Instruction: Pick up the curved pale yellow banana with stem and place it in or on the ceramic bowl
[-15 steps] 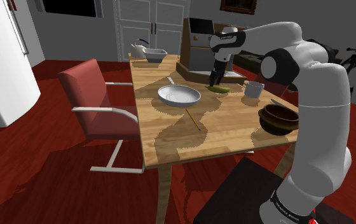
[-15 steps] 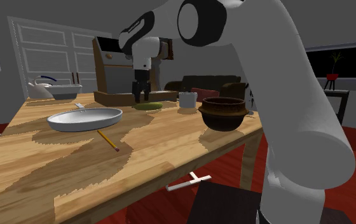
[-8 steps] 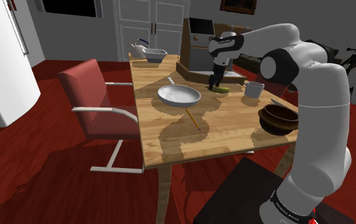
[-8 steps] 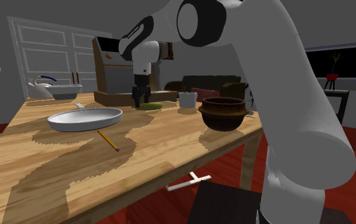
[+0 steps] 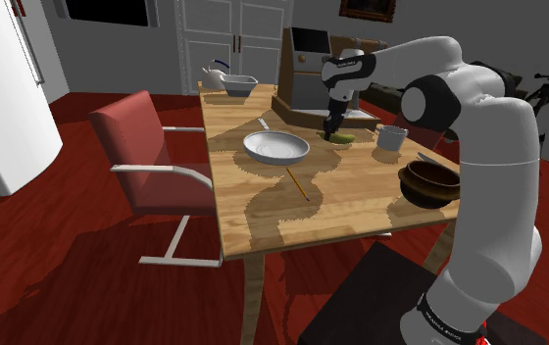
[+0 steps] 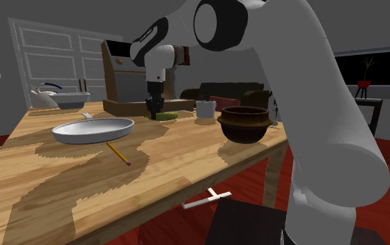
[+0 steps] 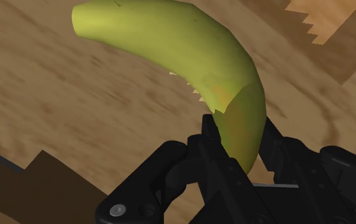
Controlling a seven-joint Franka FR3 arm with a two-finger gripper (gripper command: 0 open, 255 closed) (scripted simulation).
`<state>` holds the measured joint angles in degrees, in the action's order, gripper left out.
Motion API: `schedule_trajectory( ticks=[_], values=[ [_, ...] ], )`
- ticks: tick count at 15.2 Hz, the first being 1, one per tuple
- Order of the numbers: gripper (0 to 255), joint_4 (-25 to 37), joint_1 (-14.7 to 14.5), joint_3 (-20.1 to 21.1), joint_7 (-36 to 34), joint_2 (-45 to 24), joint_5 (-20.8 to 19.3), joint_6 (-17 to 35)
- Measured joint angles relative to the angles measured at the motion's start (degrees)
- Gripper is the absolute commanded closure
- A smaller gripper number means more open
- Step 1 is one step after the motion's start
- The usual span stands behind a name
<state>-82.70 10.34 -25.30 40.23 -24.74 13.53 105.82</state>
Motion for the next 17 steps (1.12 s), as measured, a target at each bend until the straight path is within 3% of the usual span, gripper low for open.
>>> schedule_trajectory(
  ticks=[7, 17],
  values=[
    [255, 0.16, 0.00, -0.02, -0.04, 0.10, -0.05, -0.26],
    [255, 7.62, 0.81, -0.22, -0.76, -0.05, -0.25, -7.44]
  ],
)
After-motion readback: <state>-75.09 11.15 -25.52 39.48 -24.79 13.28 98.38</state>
